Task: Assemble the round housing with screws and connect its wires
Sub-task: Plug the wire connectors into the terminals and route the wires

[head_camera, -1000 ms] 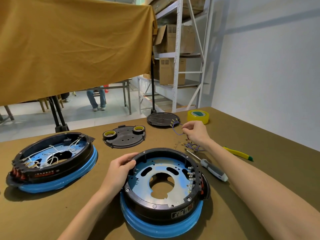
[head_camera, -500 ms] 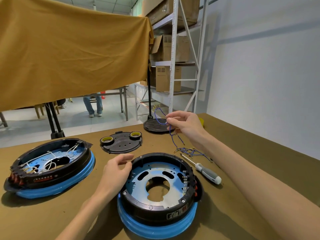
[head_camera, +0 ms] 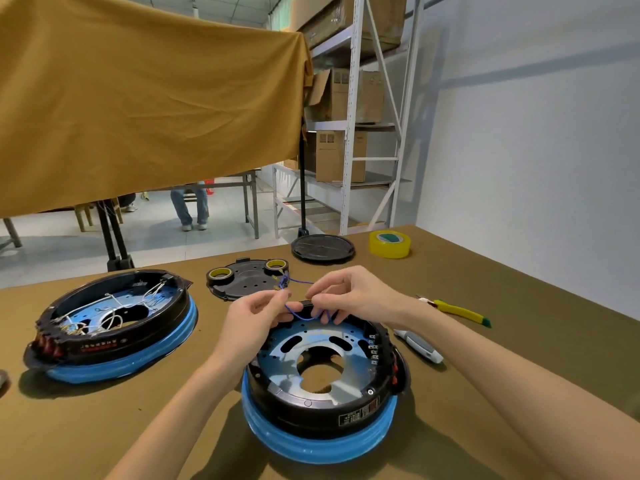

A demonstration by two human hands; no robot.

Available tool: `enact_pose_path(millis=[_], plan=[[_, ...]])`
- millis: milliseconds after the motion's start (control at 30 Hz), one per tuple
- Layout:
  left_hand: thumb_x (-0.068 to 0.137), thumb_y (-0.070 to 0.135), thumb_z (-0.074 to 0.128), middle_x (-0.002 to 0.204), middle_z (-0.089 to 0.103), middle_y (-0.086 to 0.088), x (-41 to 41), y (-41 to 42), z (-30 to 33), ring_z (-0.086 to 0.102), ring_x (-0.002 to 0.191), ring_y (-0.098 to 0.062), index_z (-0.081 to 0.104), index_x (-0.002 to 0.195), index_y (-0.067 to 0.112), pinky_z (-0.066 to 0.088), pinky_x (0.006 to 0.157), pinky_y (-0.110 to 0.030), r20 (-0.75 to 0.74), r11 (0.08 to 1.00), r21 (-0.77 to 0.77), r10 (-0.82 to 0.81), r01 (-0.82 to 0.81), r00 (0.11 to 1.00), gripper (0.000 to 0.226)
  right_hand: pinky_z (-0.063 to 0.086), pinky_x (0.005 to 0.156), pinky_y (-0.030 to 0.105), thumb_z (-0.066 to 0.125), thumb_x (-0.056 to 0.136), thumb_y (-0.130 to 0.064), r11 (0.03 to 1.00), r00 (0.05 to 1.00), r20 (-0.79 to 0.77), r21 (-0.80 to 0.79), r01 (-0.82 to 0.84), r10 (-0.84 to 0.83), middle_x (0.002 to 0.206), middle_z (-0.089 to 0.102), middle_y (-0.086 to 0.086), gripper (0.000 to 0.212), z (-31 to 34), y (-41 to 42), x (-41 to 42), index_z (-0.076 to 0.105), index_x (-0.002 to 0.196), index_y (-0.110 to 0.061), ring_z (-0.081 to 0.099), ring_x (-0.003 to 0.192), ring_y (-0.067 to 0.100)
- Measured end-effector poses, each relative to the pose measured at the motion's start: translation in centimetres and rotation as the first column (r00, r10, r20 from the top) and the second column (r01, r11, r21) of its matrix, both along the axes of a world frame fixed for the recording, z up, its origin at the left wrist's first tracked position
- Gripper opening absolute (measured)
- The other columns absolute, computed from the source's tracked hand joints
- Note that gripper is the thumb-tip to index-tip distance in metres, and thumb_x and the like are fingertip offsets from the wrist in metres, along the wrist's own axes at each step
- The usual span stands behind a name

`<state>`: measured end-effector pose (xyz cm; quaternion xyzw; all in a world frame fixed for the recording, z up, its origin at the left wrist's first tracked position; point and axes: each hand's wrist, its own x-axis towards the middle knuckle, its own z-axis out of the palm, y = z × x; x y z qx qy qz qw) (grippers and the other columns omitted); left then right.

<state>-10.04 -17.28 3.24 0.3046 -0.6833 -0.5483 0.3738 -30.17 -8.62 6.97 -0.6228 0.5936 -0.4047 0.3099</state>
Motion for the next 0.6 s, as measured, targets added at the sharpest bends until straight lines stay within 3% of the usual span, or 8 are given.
enact_pose_path(millis=[67,133,233,300,400,467,533,600], plan=[[0.104,0.02,0.059,0.094,0.081,0.005,0.1,-0.1,-0.2,0.077,0.084,-0.01,0.073,0.105,0.021,0.059,0.072,-0.017,-0.018,0.998,0.02,0.051,-0.051,0.999,0.014,0.06,0.07,0.027,0.062,0.103,-0.021,0.999,0.999,0.016,-0.019,0.047,-0.047,0.097,0.079,0.007,0.014,0.2,0.3,-0.4,0.075,0.109,-0.018,0.075,0.084,0.02],[0.106,0.014,0.055,0.091,0.081,0.007,0.2,-0.1,-0.2,0.077,0.078,-0.011,0.072,0.099,0.023,0.056,0.064,-0.013,-0.007,0.996,0.025,0.089,-0.089,0.996,0.02,0.06,0.068,0.028,0.061,0.103,-0.018,0.975,0.981,0.028,-0.108,0.195,-0.193,0.091,0.078,0.006,0.015,0.4,0.4,-1.2,0.076,0.104,-0.016,0.074,0.078,0.018],[0.107,0.011,0.051,0.087,0.081,0.008,0.3,-0.2,-0.3,0.078,0.076,-0.012,0.07,0.103,0.02,0.056,0.064,-0.013,0.009,0.994,0.037,0.098,-0.099,0.995,0.022,0.052,0.067,0.029,0.06,0.1,-0.012,0.87,0.893,-0.037,-0.249,0.426,-0.448,0.082,0.073,0.006,0.017,-0.2,0.3,-2.7,0.076,0.097,-0.016,0.063,0.068,0.011],[0.108,0.01,0.049,0.087,0.081,0.007,0.3,-0.3,-0.3,0.078,0.078,-0.013,0.07,0.105,0.018,0.057,0.066,-0.015,0.023,0.995,0.038,0.097,-0.098,0.995,0.023,0.053,0.076,0.029,0.058,0.101,-0.013,0.85,0.855,-0.109,-0.229,0.475,-0.508,0.091,0.072,0.005,0.018,-1.0,0.2,-3.5,0.075,0.104,-0.017,0.065,0.082,0.016],[0.107,0.008,0.047,0.085,0.08,0.008,0.2,-0.3,-0.4,0.077,0.076,-0.01,0.069,0.1,0.021,0.055,0.063,-0.012,0.036,0.994,0.027,0.102,-0.103,0.994,0.026,0.052,0.085,0.023,0.051,0.104,-0.013,0.922,0.901,-0.195,-0.082,0.378,-0.387,0.112,0.069,-0.003,0.028,-2.0,0.1,-3.8,0.07,0.123,-0.023,0.067,0.102,0.015],[0.107,0.006,0.046,0.083,0.08,0.008,0.1,-0.2,-0.5,0.077,0.074,-0.01,0.069,0.097,0.022,0.053,0.062,-0.01,0.049,0.995,0.009,0.101,-0.102,0.994,0.029,0.05,0.095,0.026,0.05,0.101,-0.004,0.953,0.916,-0.27,-0.028,0.301,-0.297,0.124,0.067,-0.005,0.04,-2.1,0.1,-3.7,0.068,0.129,-0.025,0.063,0.113,0.01],[0.107,0.006,0.046,0.083,0.08,0.008,0.1,-0.2,-0.6,0.076,0.073,-0.01,0.069,0.098,0.022,0.052,0.062,-0.009,0.058,0.995,-0.003,0.102,-0.102,0.993,0.03,0.048,0.103,0.029,0.053,0.095,0.002,0.972,0.921,-0.332,0.044,0.232,-0.205,0.127,0.068,-0.006,0.046,-2.0,0.0,-3.7,0.071,0.126,-0.026,0.061,0.117,0.006],[0.108,0.007,0.045,0.082,0.079,0.008,0.1,-0.1,-0.6,0.076,0.072,-0.009,0.068,0.099,0.022,0.052,0.061,-0.009,0.055,0.994,-0.01,0.109,-0.109,0.993,0.029,0.051,0.101,0.03,0.059,0.092,0.001,0.979,0.918,-0.367,0.079,0.187,-0.146,0.121,0.071,-0.012,0.041,-2.0,-0.1,-3.7,0.077,0.113,-0.03,0.063,0.11,0.001]])
